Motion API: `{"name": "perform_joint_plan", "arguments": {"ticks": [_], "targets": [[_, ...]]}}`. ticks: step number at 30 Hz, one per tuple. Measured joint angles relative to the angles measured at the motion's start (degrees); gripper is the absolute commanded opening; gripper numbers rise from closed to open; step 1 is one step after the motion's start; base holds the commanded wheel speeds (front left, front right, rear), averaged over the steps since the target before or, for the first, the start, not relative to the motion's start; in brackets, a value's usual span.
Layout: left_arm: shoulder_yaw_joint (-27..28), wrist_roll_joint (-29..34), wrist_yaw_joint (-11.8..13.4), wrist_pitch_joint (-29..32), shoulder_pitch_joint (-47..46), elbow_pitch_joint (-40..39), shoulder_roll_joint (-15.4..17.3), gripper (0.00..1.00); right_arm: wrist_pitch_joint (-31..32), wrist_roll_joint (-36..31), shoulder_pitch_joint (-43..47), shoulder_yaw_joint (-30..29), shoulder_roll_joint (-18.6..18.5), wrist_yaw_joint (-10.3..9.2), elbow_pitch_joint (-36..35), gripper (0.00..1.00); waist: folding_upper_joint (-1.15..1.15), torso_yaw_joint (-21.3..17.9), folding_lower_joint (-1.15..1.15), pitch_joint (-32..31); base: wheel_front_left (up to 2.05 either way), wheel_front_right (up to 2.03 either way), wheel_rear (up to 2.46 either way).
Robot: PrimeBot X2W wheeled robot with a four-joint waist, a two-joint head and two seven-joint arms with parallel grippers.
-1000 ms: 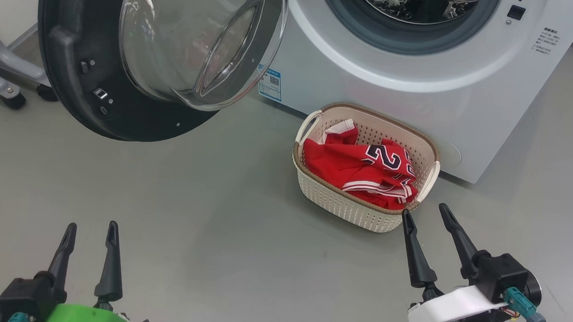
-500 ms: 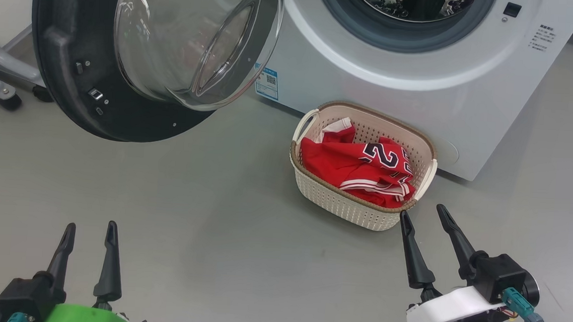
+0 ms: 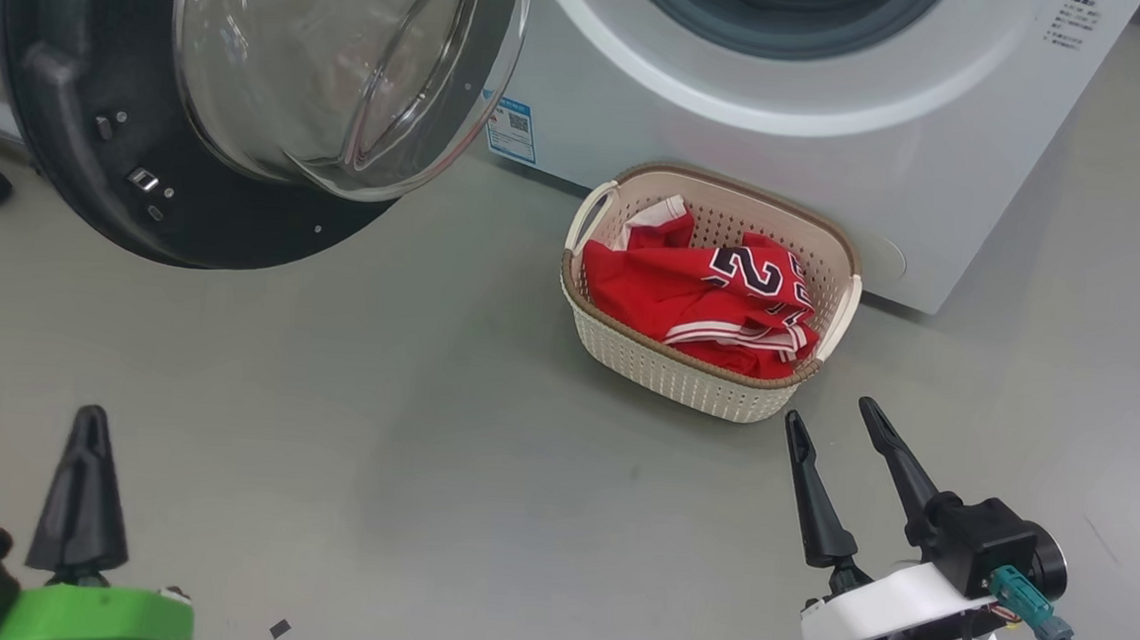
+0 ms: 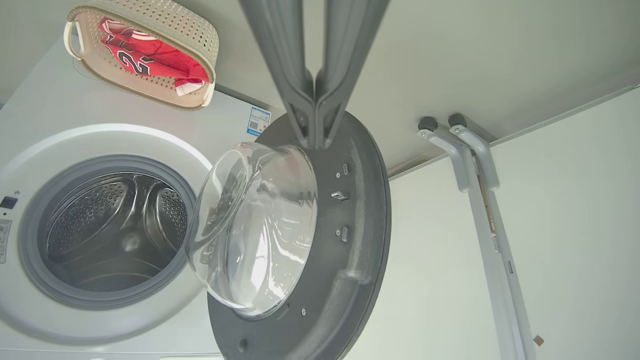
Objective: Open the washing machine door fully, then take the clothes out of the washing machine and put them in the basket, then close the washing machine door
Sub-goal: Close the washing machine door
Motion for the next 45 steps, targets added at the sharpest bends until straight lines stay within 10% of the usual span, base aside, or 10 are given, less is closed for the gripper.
{"name": "perform_joint_plan", "arguments": {"ticks": [14, 23, 45], "targets": [[14.3, -3.6, 0.0, -0.3, -12.1, -5.6, 11.7, 0.00, 0.0, -2.5, -3.7, 0.1, -1.8, 0.00, -1.0, 1.00, 0.00, -4.5, 0.00, 6.5, 0.00, 0.00, 0.00], [26.3, -21.4, 0.2, 7.2, -23.3, 1.9, 15.3, 0.00, 0.0, -2.9, -6.1, 0.5, -2.7, 0.02, -1.1, 1.00, 0.00, -8.4, 0.00, 10.0, 0.00, 0.00, 0.00], [39.8, -44.3, 12.9, 27.4, -45.0, 25.1, 23.2, 0.00, 0.0, -2.9, -9.0, 0.6, -2.6, 0.44, -1.0, 1.00, 0.00, -16.2, 0.00, 14.4, 0.00, 0.00, 0.00]]}}
